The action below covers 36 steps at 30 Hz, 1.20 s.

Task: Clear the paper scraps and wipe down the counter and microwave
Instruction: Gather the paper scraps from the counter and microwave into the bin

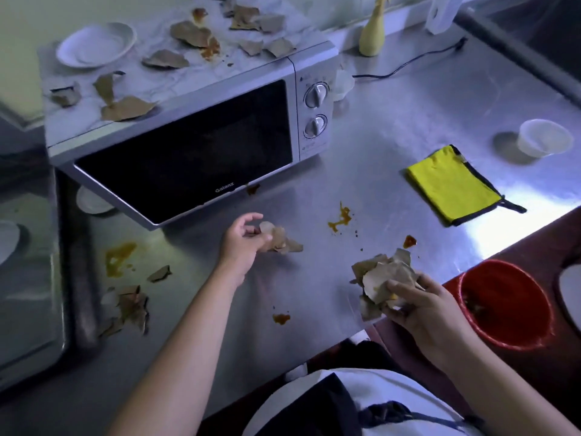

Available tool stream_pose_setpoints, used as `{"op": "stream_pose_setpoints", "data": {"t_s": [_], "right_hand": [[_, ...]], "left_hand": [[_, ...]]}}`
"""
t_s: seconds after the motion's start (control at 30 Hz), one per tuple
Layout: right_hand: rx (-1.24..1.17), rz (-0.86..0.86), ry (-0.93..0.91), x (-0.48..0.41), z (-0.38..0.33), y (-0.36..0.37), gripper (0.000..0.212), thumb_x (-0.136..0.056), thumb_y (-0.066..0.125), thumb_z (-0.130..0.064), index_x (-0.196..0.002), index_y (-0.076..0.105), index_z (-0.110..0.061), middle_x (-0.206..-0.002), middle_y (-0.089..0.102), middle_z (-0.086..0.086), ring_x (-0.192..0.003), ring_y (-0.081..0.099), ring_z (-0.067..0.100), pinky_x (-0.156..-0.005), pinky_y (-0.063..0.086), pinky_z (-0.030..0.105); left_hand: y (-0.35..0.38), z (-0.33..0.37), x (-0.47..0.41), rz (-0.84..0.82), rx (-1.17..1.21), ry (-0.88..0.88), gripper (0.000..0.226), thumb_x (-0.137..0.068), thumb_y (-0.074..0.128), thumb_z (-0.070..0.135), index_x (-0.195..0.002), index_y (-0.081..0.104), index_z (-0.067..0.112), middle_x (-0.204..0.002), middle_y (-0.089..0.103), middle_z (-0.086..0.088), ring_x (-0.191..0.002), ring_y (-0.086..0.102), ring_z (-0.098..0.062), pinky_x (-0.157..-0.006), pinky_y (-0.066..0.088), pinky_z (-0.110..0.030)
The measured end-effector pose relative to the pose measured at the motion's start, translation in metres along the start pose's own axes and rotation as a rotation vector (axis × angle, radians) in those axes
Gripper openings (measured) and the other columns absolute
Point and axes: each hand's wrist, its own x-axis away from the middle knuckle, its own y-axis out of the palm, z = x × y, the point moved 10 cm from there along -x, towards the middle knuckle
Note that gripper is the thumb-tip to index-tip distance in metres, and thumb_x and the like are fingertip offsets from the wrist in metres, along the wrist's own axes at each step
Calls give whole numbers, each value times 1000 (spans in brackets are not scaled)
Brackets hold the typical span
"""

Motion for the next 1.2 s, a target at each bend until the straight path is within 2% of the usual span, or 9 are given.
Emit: {"op": "stream_pose_setpoints", "data": {"t_s": [0.1, 0.23, 0.33, 0.53, 0.67, 0.8, 0.93, 1.1, 1.2], "right_hand": [[105, -247, 37, -18, -24, 33, 40, -70, 72, -7, -110, 65, -4, -100, 73, 16, -81, 72, 25, -68, 59, 33], [221, -479, 92, -35, -31, 74, 20, -70, 75, -8, -89, 73, -15, -92, 72, 15, -82, 72, 29, -69, 59, 39], [265, -574, 193, -45, -19, 99, 28, -68, 74, -7, -94, 67, -9, -92, 69, 15, -84, 67, 30, -83, 54, 52], [449, -859, 343, -34, 12, 139, 24, -84, 59, 6, -108, 55, 7, -99, 62, 26, -88, 61, 35, -81, 52, 43], [580, -966, 417, -11, 40, 156, 21, -84, 58, 13, -102, 60, 1, -96, 65, 23, -88, 65, 33, -76, 57, 38], [637, -1099, 408, 21, 64, 173, 26, -81, 60, 15, -107, 60, 11, -105, 64, 36, -96, 63, 38, -90, 53, 48], [718, -1091, 356, 46, 87, 181, 35, -74, 68, 7, -108, 60, 12, -98, 64, 29, -89, 62, 35, -78, 55, 42], [718, -953, 231, 75, 117, 187, 29, -80, 67, 11, -108, 61, 9, -90, 67, 20, -78, 67, 29, -66, 60, 35], [696, -916, 182, 105, 140, 194, 34, -77, 68, 14, -109, 59, 5, -83, 69, 16, -70, 68, 26, -62, 61, 35]], "left_hand": [[23, 14, 40, 35, 120, -38, 43, -80, 71, -11, -109, 66, 20, -87, 64, -3, -78, 62, -12, -62, 51, -17], [47, 26, 80, 99, 239, -102, 44, -78, 72, -12, -112, 67, 16, -97, 66, -5, -85, 64, -14, -68, 57, -24], [50, 21, 102, 173, 276, -150, 44, -81, 69, -11, -113, 69, 20, -111, 67, -8, -93, 66, -16, -70, 56, -26], [31, -6, 151, 339, 692, -228, 43, -72, 73, -9, -109, 67, 11, -102, 70, -10, -87, 68, -21, -74, 53, -32], [14, -25, 191, 411, 785, -251, 43, -69, 70, -12, -104, 71, 12, -101, 70, -12, -85, 70, -23, -65, 56, -32], [-4, -36, 229, 448, 839, -247, 35, -75, 63, -11, -103, 69, 10, -100, 71, -11, -78, 70, -23, -60, 58, -31], [-23, -44, 262, 452, 877, -228, 24, -76, 62, -8, -84, 74, 10, -79, 72, -10, -62, 67, -19, -58, 58, -30], [-63, -61, 302, 401, 863, -216, 40, -95, 59, 24, -124, 63, -2, -121, 66, -24, -111, 62, -38, -98, 52, -48], [-91, -71, 329, 347, 779, -150, 33, -86, 73, 27, -117, 69, 15, -114, 71, -11, -104, 67, -25, -94, 54, -43]]}}
